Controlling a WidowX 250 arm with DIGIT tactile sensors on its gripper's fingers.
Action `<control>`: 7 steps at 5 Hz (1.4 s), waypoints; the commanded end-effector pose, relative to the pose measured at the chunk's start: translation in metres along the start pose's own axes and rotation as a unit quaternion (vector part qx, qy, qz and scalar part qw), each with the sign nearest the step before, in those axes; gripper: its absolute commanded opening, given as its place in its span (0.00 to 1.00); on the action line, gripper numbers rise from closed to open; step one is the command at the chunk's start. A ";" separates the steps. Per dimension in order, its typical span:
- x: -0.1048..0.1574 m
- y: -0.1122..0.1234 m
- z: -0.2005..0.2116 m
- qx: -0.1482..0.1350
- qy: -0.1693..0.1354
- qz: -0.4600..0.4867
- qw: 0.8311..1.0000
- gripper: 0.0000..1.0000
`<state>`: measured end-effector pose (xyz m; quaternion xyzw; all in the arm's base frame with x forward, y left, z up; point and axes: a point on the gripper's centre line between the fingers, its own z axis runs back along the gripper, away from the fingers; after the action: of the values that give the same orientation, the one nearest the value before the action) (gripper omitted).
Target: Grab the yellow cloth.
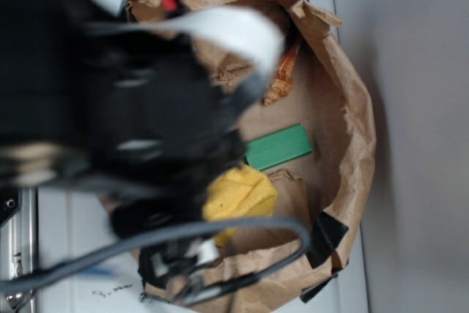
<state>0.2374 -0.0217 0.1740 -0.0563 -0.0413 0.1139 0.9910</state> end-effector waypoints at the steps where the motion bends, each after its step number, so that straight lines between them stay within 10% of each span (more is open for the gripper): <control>1: 0.031 0.030 -0.046 0.000 -0.009 0.006 1.000 1.00; 3: 0.010 -0.008 -0.081 -0.003 0.029 -0.024 0.999 1.00; 6: 0.010 -0.008 -0.081 -0.003 0.029 -0.024 0.999 1.00; 7: 0.006 0.011 -0.099 -0.047 0.038 -0.062 0.996 1.00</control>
<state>0.2450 -0.0252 0.0659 -0.1037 0.0066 0.0383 0.9938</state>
